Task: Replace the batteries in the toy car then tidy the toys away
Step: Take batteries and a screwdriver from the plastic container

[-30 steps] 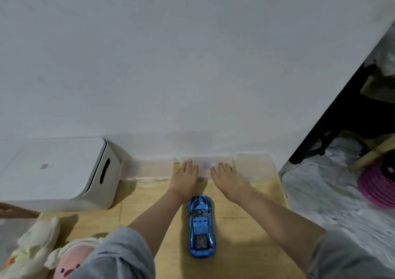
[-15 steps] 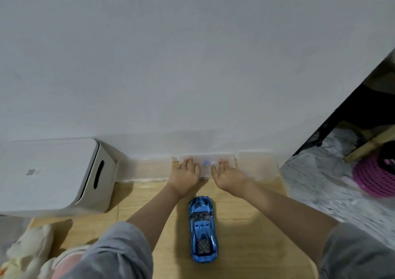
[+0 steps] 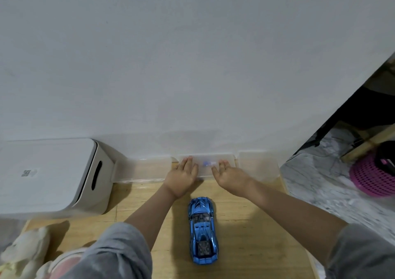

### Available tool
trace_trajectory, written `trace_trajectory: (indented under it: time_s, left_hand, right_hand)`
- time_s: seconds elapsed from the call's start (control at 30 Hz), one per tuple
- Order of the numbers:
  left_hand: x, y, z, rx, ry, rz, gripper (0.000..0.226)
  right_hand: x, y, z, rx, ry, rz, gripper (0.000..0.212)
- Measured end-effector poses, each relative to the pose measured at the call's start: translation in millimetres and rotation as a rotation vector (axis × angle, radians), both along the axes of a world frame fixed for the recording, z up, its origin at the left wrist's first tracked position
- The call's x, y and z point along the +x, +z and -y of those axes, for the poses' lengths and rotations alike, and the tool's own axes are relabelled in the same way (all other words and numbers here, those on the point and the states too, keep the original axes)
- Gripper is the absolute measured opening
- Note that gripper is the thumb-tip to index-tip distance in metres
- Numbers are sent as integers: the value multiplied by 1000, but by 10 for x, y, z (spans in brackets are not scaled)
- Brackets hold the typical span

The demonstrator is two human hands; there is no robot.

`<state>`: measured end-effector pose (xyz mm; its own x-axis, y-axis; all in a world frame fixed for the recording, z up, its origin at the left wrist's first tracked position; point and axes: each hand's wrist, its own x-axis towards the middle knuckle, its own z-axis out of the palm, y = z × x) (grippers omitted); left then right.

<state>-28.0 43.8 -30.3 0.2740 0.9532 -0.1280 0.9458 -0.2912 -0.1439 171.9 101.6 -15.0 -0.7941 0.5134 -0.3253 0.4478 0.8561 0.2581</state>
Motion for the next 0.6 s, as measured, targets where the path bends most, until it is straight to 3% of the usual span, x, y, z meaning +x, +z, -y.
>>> trace_trajectory:
  time_s: [0.13,0.23,0.33,0.47,0.6]
  left_hand:
    - [3,-42,19,28,-26,-17,45]
    - [2,-108,27,53,9,16,57]
    - [44,-84,31,79,7,0,47]
    - [-29,-161,-2,82,-71,-71,67]
    - [-29,-106,-36,37,-95,-164,62]
  right_hand:
    - [9,-19,-20,-10,-20,9,61]
    - [17,-14,-21,-25,-30,-1,61]
    - [30,13,-19,-24,-14,0,61]
    - [29,69,-38,-26,-1,14,56]
    - [29,71,-58,-30,-10,-12,55]
